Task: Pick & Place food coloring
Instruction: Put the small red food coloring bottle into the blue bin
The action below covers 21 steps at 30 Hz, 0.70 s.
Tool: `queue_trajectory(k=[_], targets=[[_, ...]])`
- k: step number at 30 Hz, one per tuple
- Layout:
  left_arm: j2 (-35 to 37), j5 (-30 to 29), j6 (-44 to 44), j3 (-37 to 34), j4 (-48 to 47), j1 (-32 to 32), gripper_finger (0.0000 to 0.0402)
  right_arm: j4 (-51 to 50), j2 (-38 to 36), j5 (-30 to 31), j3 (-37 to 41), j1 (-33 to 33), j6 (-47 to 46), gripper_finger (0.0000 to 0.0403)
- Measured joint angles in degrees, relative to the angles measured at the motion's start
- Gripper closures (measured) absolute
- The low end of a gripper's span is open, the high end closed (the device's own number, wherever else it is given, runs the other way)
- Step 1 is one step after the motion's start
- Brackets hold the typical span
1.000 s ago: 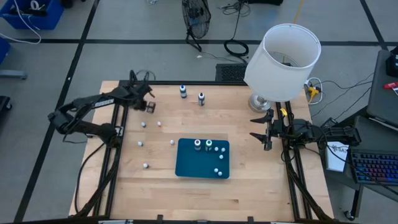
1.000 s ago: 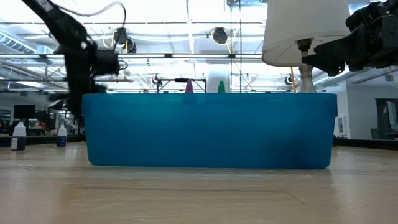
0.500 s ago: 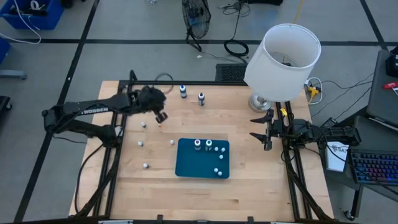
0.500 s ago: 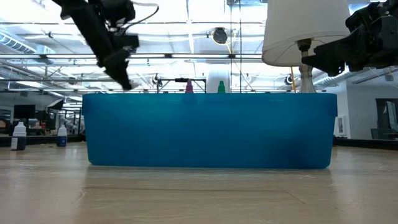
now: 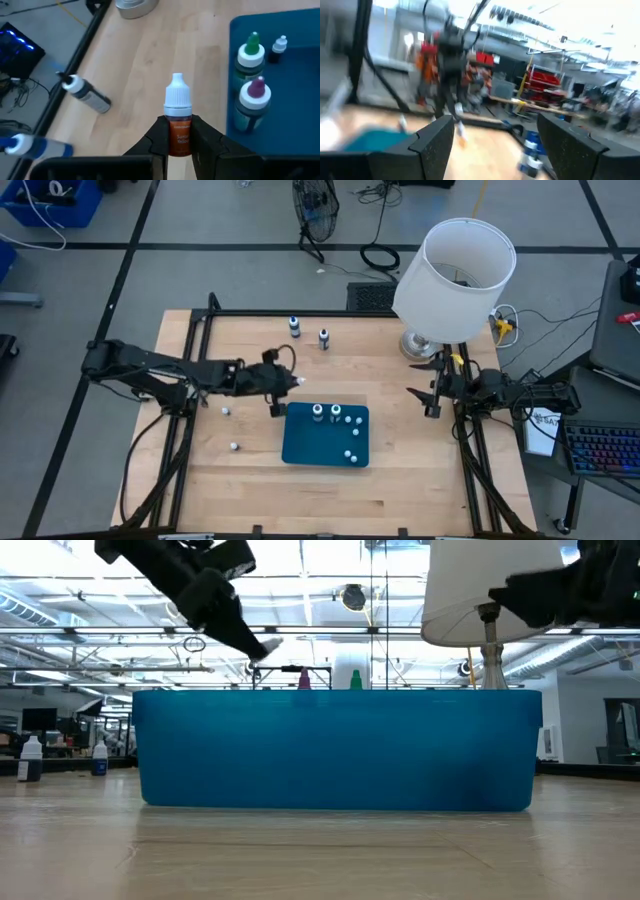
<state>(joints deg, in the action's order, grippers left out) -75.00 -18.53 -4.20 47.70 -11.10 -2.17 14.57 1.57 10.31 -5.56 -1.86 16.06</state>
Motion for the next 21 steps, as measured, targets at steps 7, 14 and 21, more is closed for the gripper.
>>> queue_trajectory(k=[7,14,21], targets=[[-4.9,0.5,-1.3,0.1,3.9,0.1,0.0348,5.3,0.0,1.0,0.0,-0.4,-32.0,0.0130],[-5.7,0.7,-1.4,0.3,2.6,1.5,0.0348,8.4,0.0,3.1,0.0,-0.4,-32.5,0.0129],[-5.7,3.1,-3.5,0.3,0.6,1.8,0.0348,15.2,2.5,9.8,-0.2,-0.3,-27.4,0.0129]])
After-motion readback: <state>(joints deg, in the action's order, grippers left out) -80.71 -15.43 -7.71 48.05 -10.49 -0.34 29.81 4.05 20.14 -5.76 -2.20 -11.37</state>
